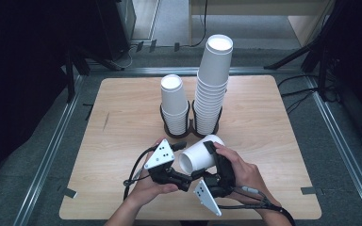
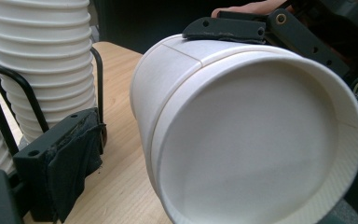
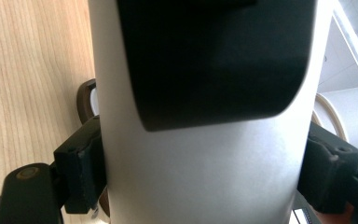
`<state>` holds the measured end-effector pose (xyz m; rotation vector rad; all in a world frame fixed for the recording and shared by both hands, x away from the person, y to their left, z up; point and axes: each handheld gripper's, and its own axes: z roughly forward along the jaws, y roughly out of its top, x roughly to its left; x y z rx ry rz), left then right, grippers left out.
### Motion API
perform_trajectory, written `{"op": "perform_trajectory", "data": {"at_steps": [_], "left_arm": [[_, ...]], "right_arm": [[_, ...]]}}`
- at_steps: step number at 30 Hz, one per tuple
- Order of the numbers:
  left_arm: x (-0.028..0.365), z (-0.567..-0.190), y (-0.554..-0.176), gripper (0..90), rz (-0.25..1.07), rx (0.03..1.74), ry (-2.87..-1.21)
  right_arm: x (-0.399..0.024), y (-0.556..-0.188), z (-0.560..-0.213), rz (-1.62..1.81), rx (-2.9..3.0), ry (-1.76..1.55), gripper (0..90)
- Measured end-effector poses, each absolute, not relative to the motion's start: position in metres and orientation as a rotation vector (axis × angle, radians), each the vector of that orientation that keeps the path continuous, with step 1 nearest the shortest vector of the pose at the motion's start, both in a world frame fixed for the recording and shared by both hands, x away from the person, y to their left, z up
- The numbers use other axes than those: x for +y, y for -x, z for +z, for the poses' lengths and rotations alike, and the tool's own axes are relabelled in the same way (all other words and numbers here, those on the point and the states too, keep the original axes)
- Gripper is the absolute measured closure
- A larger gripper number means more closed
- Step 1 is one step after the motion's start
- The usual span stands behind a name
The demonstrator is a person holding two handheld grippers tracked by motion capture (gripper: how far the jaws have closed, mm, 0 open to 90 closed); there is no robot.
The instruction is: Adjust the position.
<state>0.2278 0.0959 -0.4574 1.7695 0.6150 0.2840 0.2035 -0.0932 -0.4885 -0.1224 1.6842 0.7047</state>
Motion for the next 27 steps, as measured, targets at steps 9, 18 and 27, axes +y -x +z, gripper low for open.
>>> {"op": "perform_trajectory", "data": {"at_steps": [9,18,27], "left_arm": [[0.0938,-0.4574,-0.2271,0.0,0.271,0.62,-1.773],[0.0942,-0.4565,-0.2267,3.8,0.283,0.633,-1.769],[0.0928,-0.4555,-0.225,6.4,0.297,0.64,-1.767]], "right_arm": [[-0.0923,-0.2023,-0.4886,0.705,1.686,0.131,16.5],[-0.0923,-0.2022,-0.489,0.706,1.685,0.128,16.5],[-0.0925,-0.2029,-0.4889,0.704,1.68,0.137,16.5]]}}
